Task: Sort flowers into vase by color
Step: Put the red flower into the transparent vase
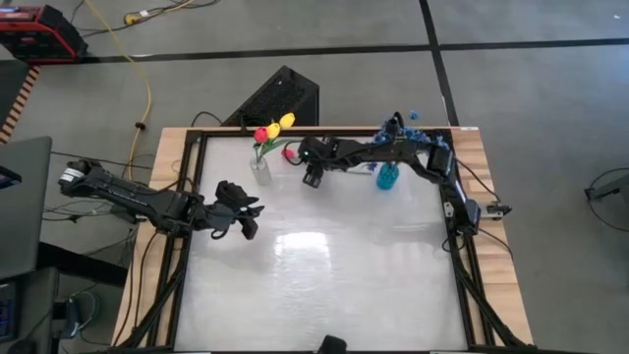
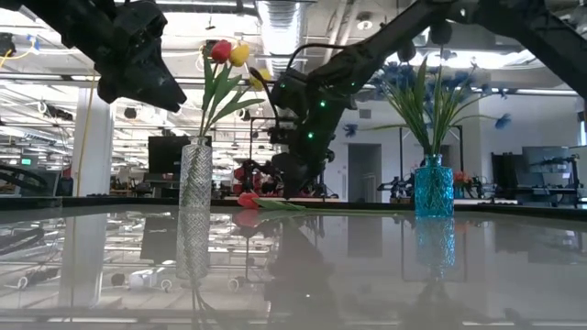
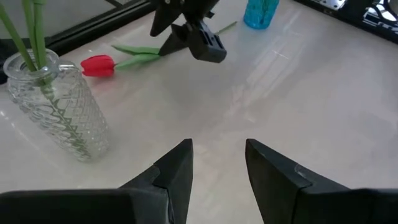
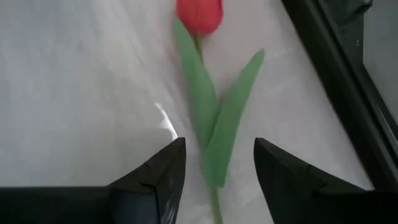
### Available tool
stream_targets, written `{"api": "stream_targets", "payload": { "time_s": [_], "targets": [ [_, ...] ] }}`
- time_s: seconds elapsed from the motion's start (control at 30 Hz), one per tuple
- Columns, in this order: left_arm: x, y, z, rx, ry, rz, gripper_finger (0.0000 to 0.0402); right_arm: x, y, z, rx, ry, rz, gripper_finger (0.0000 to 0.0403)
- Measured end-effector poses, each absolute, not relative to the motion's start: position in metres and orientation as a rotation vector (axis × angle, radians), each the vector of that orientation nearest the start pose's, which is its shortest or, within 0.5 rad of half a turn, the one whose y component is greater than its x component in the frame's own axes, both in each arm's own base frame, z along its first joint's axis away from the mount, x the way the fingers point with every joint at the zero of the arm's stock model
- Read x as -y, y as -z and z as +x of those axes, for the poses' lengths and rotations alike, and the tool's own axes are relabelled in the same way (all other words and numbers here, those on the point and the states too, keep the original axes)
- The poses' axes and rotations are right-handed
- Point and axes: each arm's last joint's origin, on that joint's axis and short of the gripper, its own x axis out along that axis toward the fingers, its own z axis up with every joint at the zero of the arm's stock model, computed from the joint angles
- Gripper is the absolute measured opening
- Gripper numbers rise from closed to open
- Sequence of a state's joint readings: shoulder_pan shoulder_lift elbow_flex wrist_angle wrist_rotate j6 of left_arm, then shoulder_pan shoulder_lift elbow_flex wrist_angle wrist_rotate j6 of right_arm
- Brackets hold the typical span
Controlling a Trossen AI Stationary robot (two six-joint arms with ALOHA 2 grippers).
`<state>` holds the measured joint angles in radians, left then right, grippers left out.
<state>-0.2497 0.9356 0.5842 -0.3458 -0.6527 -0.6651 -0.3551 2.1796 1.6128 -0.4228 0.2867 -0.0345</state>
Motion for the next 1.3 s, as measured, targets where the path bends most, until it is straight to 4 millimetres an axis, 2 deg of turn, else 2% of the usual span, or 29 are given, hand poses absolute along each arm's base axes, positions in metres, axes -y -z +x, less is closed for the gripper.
{"api": "stream_targets", "payload": {
  "time_s": [0.4, 0.57, 0.7, 0.93, 1.0, 1.17, 1.3],
  "targets": [
    [0.029, -0.23, 0.182, -0.467, -0.572, -0.341, 0.0135, 0.18, -0.147, 0.406, -1.223, 0.505, 0.07, 0.0211],
    [0.032, -0.23, 0.182, -0.466, -0.556, -0.341, 0.0135, 0.185, -0.138, 0.396, -1.25, 0.491, 0.073, 0.0206],
    [0.034, -0.23, 0.181, -0.459, -0.558, -0.336, 0.0135, 0.185, -0.136, 0.394, -1.262, 0.474, 0.082, 0.0166],
    [0.036, -0.23, 0.181, -0.458, -0.557, -0.333, 0.0135, 0.18, -0.135, 0.397, -1.248, 0.402, 0.115, 0.0025],
    [0.036, -0.23, 0.18, -0.457, -0.56, -0.331, 0.0135, 0.177, -0.135, 0.398, -1.246, 0.397, 0.11, 0.0016],
    [0.036, -0.23, 0.18, -0.455, -0.564, -0.328, 0.0135, 0.168, -0.143, 0.406, -1.26, 0.393, 0.119, 0.0025],
    [0.036, -0.23, 0.18, -0.454, -0.567, -0.326, 0.0135, 0.153, -0.154, 0.412, -1.313, 0.361, 0.096, 0.0016]
  ]
}}
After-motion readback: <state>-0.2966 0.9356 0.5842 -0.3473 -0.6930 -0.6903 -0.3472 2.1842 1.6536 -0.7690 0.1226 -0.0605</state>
